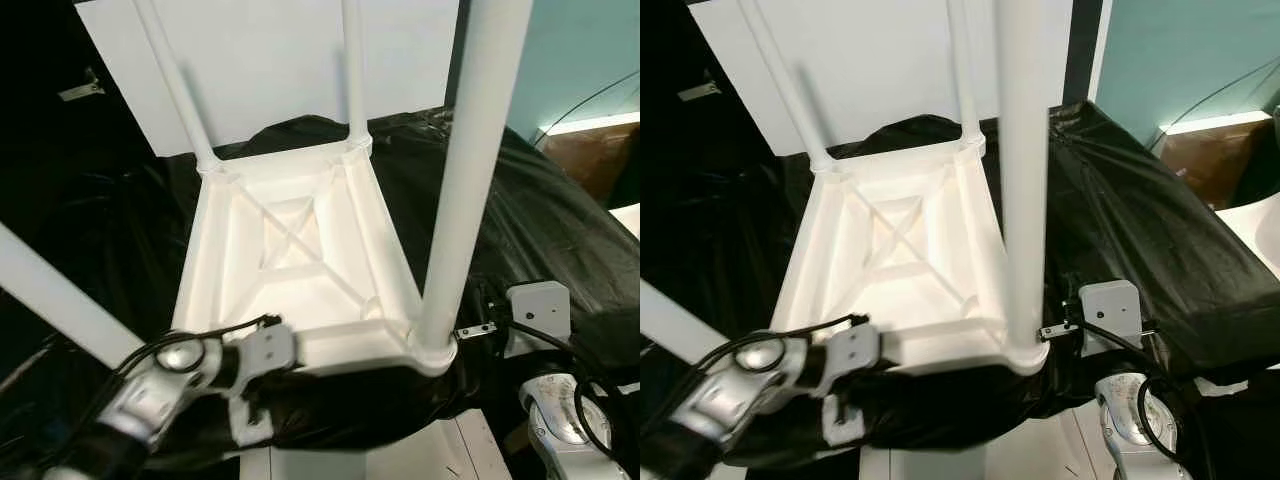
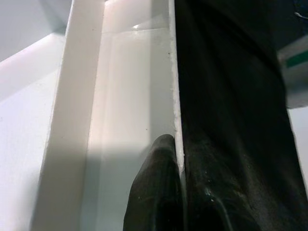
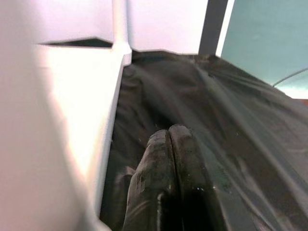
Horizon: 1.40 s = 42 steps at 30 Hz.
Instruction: Building children table
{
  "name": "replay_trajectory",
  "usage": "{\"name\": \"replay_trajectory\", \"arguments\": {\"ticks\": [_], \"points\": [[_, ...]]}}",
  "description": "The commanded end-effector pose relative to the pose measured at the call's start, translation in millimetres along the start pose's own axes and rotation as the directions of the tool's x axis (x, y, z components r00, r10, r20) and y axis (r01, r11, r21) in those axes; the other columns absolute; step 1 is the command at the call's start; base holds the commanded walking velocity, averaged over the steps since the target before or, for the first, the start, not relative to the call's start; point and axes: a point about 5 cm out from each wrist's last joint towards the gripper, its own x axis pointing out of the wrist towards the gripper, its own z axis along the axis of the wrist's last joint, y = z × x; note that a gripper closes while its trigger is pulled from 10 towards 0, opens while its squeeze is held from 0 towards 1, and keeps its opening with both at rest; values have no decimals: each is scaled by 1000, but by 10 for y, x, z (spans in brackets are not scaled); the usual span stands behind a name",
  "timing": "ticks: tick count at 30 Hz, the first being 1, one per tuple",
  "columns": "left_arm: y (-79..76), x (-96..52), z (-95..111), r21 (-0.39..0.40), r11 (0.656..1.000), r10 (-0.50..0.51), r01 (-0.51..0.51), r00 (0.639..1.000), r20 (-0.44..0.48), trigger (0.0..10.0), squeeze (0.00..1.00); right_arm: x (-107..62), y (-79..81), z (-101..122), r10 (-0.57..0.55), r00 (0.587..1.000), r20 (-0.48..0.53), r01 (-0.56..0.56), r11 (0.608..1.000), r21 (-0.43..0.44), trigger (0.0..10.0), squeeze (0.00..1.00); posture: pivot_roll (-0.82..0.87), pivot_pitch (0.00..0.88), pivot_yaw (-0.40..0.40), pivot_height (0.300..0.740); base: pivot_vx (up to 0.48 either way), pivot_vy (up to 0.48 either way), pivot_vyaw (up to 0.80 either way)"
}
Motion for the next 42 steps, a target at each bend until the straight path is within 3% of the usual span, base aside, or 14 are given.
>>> {"name": "replay_trajectory", "arguments": {"ticks": [1, 2, 4, 11, 12, 19, 21, 22, 27, 28, 34, 35, 36, 42], "points": [[-18, 103, -443, -124, 945, 279, -303, 943, -182, 784, 55, 7, 9, -16, 1, 1000, -14, -1, 1000, 2, 10000, 0, -115, 60, 46, 740, 0, 0, 0], [25, 94, -465, -116, 935, 308, -334, 931, -196, 7725, 43, 13, 13, -12, 2, 1000, -13, -2, 1000, 4, 10000, 0, -115, 60, 46, 740, 0, 0, 0], [78, 79, -483, -107, 922, 346, -372, 916, -204, 10000, 43, 17, 21, -9, 6, 1000, -12, -5, 1000, 6, 10000, 0, -111, 62, 45, 740, 0, 0, 0], [205, 32, -464, -72, 876, 456, -476, 869, -192, 10000, 118, 5, 43, -12, 15, 1000, -16, -15, 1000, 4, 10000, 0, -112, 66, 45, 740, 0, 0, 0], [227, 22, -439, -87, 865, 476, -494, 863, -166, 10000, 1000, 0, 47, -15, 16, 1000, -19, -16, 1000, 4, 10000, 0, -112, 67, 45, 740, 0, 0, 0], [324, 9, -371, -99, 819, 554, -565, 824, -118, 10000, 1000, 1, 62, -13, 15, 1000, -21, -15, 1000, 7, 10000, 0, -107, 67, 45, 740, 0, 0, 0], [358, 6, -369, -88, 808, 573, -583, 811, -121, 10000, 886, 4, 67, -12, 15, 1000, -21, -14, 1000, 8, 10000, 0, -107, 67, 44, 740, 0, 0, 0], [396, -17, -361, -69, 799, 589, -597, 801, -109, 10000, 0, 9, 75, -16, 15, 1000, -22, -15, 1000, 10, 10000, 0, -104, 68, 44, 740, 0, 0, 0], [326, -82, -239, -146, 839, 533, -524, 845, 31, 10000, 16, 3, 78, -27, 19, 1000, -25, -18, 1000, 13, 10000, 0, -103, 70, 46, 740, 0, 0, 0], [282, -120, -190, -176, 858, 504, -483, 858, 100, 10000, 1000, 2, 77, -32, 19, 999, -27, -19, 1000, 14, 10000, 0, -103, 70, 46, 740, 0, 0, 0], [161, -183, -122, -197, 887, 457, -418, 859, 233, 10000, 1000, -10, 78, -48, 23, 999, -32, -23, 1000, 15, 10000, 0, -95, 74, 44, 740, 0, 0, 0], [127, -202, -80, -221, 887, 456, -404, 843, 287, 10000, 929, -12, 77, -51, 25, 999, -34, -24, 1000, 15, 10000, 0, -89, 77, 42, 740, 0, 0, 0], [98, -237, -28, -261, 886, 457, -384, 819, 346, 10000, 0, -15, 74, -54, 27, 999, -35, -26, 1000, 15, 10000, 0, -87, 77, 42, 740, 0, 0, 0], [10, -439, 107, -398, 869, 479, -295, 706, 522, 10000, 0, -33, 86, -59, 45, 998, -39, -45, 999, 14, 10000, 0, -81, 84, 41, 740, 0, 0, 0]]}}
